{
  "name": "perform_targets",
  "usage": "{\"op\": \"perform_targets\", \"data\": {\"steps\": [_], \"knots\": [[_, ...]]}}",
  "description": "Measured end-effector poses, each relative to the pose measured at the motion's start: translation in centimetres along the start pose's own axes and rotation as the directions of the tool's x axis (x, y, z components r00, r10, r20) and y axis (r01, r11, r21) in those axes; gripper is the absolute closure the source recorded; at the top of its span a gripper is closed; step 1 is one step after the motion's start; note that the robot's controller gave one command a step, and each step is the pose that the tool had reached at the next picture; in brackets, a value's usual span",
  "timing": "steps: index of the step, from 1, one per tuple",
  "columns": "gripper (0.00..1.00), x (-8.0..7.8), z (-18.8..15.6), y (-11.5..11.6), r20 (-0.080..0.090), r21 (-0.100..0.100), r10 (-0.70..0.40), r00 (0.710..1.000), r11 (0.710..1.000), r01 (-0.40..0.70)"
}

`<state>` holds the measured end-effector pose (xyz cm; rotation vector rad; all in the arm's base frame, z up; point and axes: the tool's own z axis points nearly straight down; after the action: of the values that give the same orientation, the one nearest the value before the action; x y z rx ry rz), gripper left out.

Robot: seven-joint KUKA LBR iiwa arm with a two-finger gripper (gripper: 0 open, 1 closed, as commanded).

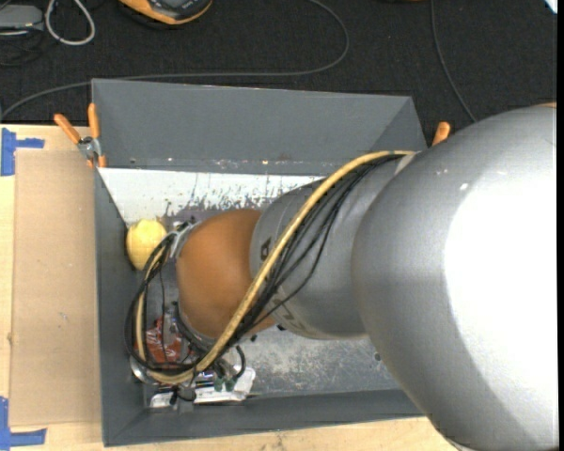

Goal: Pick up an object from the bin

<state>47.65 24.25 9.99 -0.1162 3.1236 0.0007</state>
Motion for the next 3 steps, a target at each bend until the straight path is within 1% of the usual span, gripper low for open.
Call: {"op": "perform_targets", "data": {"steps": [1,2,3], "knots": [[1.0,-2.4,2.2,-0.6,0.006,-0.003,-0.437,0.899,0.899,0.437],[1.0,-2.4,2.2,-0.6,0.006,-0.004,-0.436,0.9,0.9,0.436],[1.0,-2.2,-7.4,-1.1,-0.002,-0.003,-0.44,0.898,0.898,0.44]]}}
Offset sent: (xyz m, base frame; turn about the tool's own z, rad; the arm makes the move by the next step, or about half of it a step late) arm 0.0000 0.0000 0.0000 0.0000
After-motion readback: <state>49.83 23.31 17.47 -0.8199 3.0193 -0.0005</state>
